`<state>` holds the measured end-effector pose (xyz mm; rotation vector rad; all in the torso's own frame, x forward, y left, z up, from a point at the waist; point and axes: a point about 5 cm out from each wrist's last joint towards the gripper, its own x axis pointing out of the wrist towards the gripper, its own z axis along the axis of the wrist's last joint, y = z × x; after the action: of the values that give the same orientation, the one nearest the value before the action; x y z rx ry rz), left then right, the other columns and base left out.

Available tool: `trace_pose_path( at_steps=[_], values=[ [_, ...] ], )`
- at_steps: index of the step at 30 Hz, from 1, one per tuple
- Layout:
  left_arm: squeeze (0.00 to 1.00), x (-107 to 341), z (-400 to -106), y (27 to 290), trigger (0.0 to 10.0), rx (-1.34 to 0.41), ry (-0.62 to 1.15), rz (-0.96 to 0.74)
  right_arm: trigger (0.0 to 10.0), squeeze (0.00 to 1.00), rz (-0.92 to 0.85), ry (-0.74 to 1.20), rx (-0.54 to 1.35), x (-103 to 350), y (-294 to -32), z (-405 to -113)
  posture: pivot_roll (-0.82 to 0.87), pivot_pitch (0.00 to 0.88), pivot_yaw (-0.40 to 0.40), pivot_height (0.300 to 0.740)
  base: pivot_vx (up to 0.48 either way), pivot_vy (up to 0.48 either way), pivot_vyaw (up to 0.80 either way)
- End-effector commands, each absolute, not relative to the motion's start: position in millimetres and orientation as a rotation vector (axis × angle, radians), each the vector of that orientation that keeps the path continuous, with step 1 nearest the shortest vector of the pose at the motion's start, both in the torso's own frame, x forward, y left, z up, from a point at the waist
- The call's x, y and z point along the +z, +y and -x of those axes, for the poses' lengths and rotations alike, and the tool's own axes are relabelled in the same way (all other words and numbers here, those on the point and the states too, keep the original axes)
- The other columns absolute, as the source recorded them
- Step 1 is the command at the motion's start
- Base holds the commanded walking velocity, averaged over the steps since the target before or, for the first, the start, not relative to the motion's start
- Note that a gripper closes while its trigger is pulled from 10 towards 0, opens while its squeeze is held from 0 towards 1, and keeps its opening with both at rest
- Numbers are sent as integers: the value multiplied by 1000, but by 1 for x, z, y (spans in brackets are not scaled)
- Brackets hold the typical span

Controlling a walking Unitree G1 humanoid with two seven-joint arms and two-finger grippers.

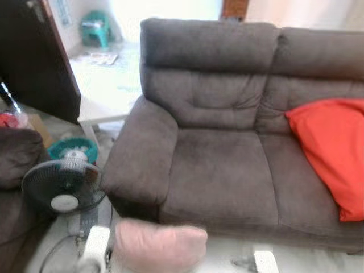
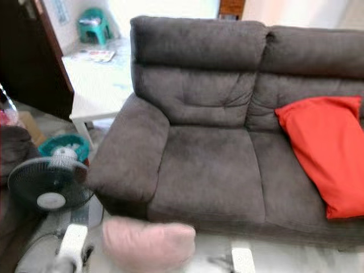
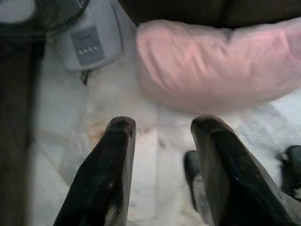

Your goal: Move the pillow to the sofa from floor

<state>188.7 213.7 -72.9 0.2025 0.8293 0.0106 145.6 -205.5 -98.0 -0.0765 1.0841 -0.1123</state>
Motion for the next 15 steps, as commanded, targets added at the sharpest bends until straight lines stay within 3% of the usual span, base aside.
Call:
trace_pose_path(
  at_steps=[1,15],
  values=[
    [0,-71,-190,220,10000,16,828,-220,10000,0,70,1079,-101,-98,-201,-147,167,18,-36,740,0,0,0],
    [0,-71,-190,219,10000,24,829,-215,10000,0,71,1081,-96,-98,-201,-148,169,45,-43,740,0,268,0]
  ],
)
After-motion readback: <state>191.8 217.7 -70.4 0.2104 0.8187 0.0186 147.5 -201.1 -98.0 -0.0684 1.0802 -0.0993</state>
